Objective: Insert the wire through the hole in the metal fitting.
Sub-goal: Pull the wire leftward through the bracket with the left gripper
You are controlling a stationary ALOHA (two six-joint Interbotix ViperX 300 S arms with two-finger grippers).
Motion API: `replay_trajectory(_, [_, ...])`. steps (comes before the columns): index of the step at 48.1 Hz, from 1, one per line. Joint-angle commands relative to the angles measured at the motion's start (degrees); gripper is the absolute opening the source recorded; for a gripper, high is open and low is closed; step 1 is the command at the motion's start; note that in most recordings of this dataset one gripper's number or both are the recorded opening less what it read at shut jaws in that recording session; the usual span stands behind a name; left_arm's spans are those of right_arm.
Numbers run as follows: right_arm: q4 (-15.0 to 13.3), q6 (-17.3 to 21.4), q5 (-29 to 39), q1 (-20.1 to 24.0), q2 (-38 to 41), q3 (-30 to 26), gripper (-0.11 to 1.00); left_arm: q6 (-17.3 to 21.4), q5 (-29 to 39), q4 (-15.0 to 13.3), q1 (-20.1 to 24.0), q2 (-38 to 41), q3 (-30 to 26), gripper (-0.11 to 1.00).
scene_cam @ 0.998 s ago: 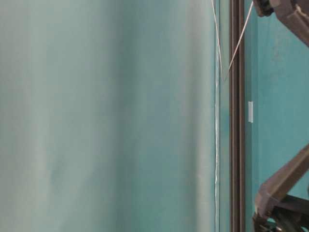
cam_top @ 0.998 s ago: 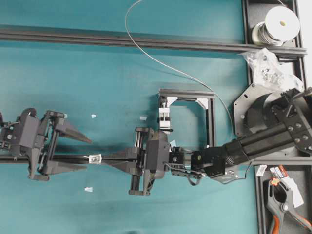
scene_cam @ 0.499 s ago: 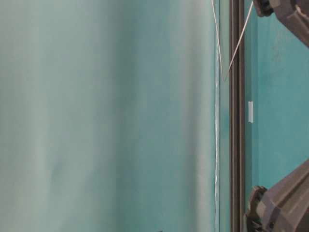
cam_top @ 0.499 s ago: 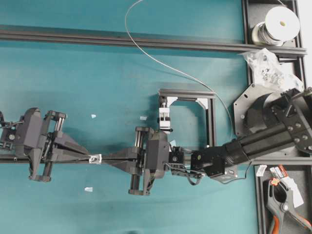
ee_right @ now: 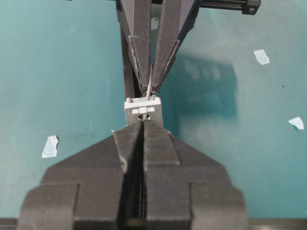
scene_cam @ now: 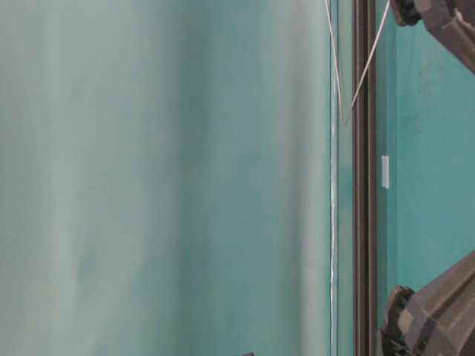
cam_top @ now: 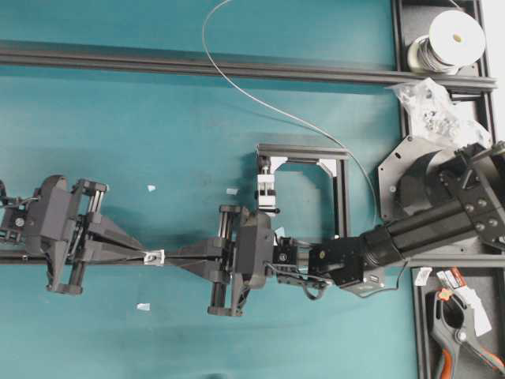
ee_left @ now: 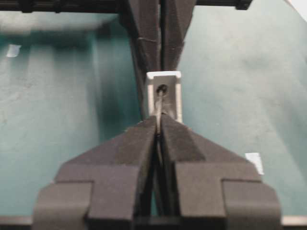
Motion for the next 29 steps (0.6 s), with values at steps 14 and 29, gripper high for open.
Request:
replay_trajectory(14, [-0.18,0.18,-0.26,0.0,-0.79,-0.97,0.39,-0.09,-0.26,0.0,-0.09,-1.67,0.0,-0.1])
replay_trajectory(29, [-0.18,-0.09,0.35,0.0,-2.46,-0.35,0.85,-0.18,-0.09,0.0,-0.26,-4.39,3.6,-0.1])
